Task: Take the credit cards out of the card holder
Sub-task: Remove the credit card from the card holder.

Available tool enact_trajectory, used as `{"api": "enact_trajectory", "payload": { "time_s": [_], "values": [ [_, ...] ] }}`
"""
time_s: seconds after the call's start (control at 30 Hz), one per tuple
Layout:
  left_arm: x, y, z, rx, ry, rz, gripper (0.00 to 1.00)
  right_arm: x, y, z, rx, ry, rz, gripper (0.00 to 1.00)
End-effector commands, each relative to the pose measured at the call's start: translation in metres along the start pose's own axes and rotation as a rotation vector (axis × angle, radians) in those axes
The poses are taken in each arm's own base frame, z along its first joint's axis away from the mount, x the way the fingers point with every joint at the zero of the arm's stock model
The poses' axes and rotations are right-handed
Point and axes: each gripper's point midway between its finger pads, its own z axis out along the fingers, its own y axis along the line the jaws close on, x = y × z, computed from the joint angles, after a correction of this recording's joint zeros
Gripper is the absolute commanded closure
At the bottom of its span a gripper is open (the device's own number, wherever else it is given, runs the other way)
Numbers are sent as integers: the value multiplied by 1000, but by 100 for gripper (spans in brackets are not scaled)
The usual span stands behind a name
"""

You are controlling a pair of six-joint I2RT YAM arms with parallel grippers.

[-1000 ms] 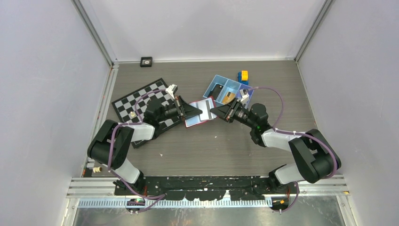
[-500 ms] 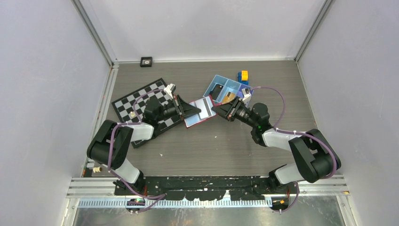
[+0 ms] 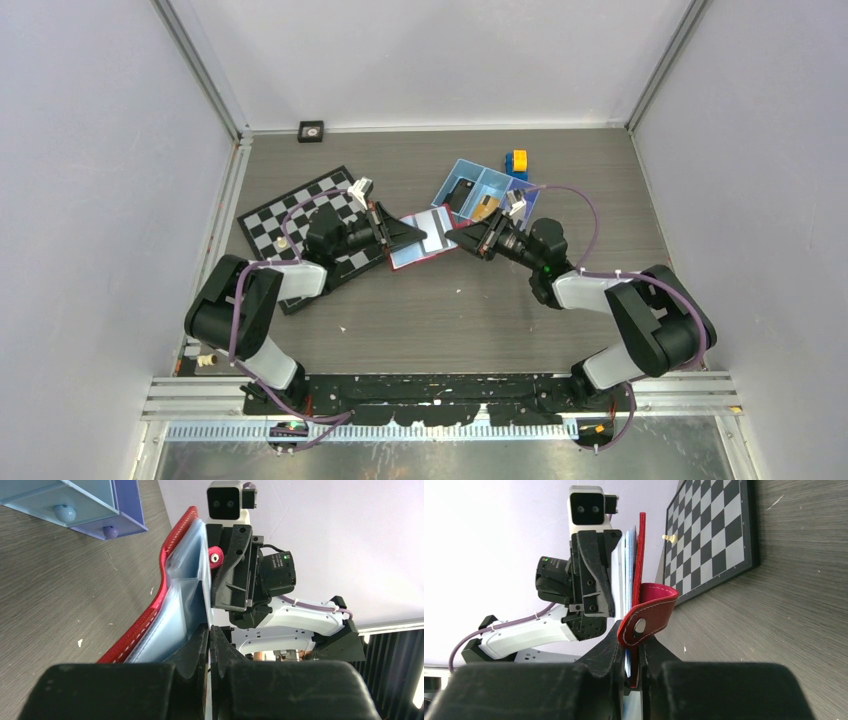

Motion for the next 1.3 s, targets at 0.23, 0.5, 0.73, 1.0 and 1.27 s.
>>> {"api": "enact_trajectory", "payload": {
  "time_s": [0.23, 0.5, 0.73, 1.0, 1.27],
  "values": [
    [-2, -27, -4, 73, -9, 93, 90, -8, 22, 1, -48, -28, -57, 92],
    [-3, -30, -5, 79, -14, 103, 87, -8, 22, 1, -52, -28, -57, 82],
    [-3, -30, -6, 79, -19, 103, 93, -10, 21, -2, -48, -44, -59, 74],
    [-5, -30, -7, 80, -23, 99, 92, -15, 20, -6, -45, -66, -53, 78],
    [-5, -30, -8, 80, -24, 98, 93, -18, 21, -8, -48, -76, -50, 86]
  ]
}}
